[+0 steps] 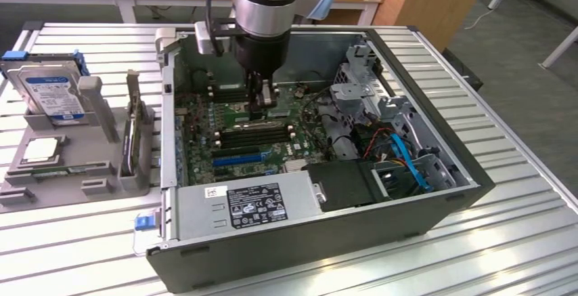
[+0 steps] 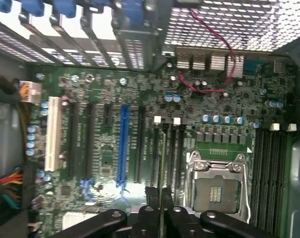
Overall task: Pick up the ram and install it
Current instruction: 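Insert the ram into the slot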
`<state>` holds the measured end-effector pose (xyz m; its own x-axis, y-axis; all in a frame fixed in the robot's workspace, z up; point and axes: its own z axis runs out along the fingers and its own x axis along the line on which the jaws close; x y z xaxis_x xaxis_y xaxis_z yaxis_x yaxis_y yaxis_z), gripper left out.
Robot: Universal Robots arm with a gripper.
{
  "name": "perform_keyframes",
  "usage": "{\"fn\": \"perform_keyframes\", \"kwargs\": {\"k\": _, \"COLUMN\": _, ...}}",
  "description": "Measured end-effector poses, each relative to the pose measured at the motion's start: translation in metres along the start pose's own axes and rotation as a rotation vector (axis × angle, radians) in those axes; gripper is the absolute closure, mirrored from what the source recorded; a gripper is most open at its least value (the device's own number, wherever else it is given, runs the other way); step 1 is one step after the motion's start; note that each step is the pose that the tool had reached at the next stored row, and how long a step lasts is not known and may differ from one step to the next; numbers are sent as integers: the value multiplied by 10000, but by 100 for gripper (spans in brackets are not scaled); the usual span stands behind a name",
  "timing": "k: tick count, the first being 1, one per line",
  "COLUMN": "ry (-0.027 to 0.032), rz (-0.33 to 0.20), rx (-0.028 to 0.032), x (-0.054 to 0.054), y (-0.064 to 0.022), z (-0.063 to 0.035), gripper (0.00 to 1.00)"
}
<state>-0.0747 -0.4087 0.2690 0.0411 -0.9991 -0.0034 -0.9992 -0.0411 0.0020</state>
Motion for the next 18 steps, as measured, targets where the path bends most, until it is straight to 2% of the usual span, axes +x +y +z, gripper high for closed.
{"fn": "perform_keyframes", "kwargs": {"k": 2, "ry": 2, "rz": 22, "rx": -1, "x": -47, "y": -2, "z": 36, "gripper": 87}}
{"fn": "perform_keyframes", "kwargs": {"k": 5, "ry": 8, "rz": 25, "rx": 1, "x": -54, "y": 1, "z": 81, "gripper": 87}}
{"fn": "perform_keyframes", "kwargs": {"k": 10, "ry": 10, "rz": 25, "rx": -2, "x": 72, "y": 37, "z": 170, "gripper": 87}}
{"fn": "perform_keyframes", "kwargs": {"k": 12, "ry": 9, "rz": 26, "rx": 0, "x": 75, "y": 38, "z": 191, "gripper": 87}}
{"fn": "perform_keyframes", "kwargs": {"k": 18, "ry": 10, "rz": 26, "rx": 0, "x": -13, "y": 34, "z": 225, "gripper": 87}}
